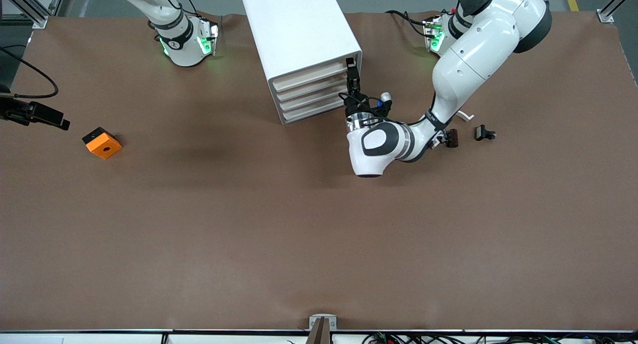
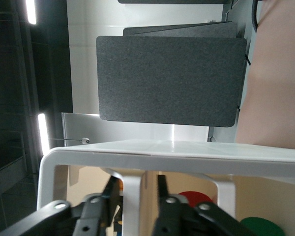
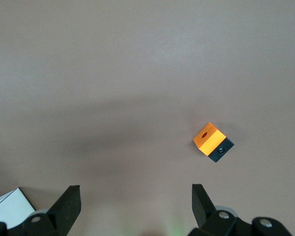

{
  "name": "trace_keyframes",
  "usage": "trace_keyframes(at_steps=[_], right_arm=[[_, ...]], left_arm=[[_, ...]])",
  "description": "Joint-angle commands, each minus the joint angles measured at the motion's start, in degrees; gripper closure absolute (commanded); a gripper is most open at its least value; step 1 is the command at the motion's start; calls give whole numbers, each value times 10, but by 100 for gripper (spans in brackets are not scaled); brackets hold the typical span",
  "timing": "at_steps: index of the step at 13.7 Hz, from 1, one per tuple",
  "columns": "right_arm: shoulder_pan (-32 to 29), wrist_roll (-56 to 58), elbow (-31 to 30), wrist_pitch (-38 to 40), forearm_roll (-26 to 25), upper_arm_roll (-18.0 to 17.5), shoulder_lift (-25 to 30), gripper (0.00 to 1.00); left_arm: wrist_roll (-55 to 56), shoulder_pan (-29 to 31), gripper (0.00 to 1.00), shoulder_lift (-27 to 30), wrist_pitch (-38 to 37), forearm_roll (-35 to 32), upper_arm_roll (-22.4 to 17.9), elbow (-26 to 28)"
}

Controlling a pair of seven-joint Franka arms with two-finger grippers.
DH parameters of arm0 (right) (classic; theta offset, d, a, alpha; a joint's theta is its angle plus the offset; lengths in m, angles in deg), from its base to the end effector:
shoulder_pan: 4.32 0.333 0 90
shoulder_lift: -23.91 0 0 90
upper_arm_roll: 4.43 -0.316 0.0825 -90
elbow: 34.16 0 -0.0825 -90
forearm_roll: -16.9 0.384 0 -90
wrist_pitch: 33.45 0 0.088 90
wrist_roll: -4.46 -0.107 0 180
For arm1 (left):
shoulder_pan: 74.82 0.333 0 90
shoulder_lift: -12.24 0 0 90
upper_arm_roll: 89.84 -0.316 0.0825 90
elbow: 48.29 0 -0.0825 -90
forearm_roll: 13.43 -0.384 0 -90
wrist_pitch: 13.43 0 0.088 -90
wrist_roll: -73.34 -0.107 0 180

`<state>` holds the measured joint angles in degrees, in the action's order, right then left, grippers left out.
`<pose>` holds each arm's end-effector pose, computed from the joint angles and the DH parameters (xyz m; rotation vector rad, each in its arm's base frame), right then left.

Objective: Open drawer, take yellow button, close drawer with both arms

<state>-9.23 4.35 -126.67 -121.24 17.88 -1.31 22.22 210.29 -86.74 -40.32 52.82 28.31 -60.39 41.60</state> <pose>0.5512 -0.0754 0.5845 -3.1058 0.2216 0.1722 0.4008 -0.4169 0.2015 -1.0413 -1.2441 1.3237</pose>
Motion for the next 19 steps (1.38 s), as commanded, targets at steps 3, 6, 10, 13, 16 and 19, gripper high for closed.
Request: trace_keyframes(at_steps=[3,6,10,13,16,19], right_arm=[[-3,0,12,5,-4,-8,-6,0],[9,0,12,5,-5,-8,-5,0],[13,11,12,3,-20,-9,-4,0],[16,34,12,2,-20,-8,-4,0],[15,23,12,5,-18,-8,-4,0],[9,22,10,8,-15,-6,-5,0]], left_arm=[[7,-6,80,19,-6,22,-7,10],[7,-4,87,20,-8,22,-7,8],[7,-5,87,20,-8,22,-8,5],[6,2,87,22,-8,21,-9,5],[5,15,87,23,-8,15,-9,4],[4,34,86,25,-10,13,-15,-1]])
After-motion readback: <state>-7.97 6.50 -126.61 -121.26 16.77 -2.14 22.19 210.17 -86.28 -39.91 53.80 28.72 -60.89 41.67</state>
